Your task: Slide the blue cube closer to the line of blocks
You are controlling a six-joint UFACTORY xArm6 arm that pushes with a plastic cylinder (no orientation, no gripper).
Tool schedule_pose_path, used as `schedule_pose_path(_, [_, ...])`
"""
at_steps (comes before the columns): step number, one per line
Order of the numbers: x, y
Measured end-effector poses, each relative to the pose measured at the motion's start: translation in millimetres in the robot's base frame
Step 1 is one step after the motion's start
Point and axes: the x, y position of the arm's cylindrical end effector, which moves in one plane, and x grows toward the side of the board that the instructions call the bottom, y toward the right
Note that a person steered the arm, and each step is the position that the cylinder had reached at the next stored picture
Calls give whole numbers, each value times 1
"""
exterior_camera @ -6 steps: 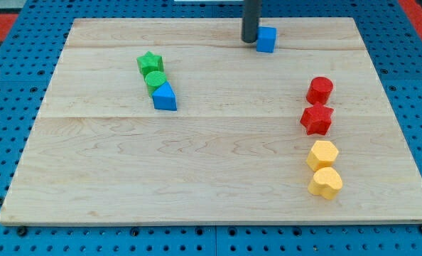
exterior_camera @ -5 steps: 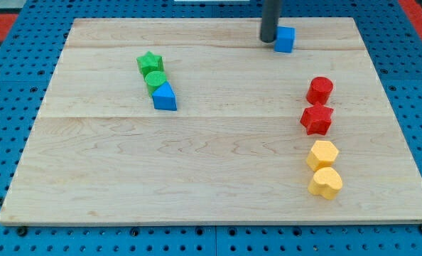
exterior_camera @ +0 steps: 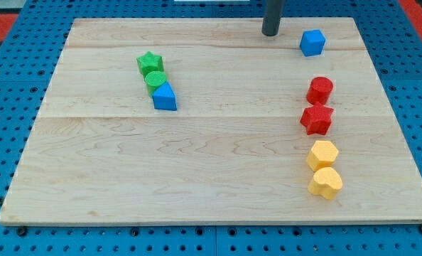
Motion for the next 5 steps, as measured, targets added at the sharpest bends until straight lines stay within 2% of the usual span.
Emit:
schedule_pose_path(2, [3,90])
schedule_pose_path(5, [48,68])
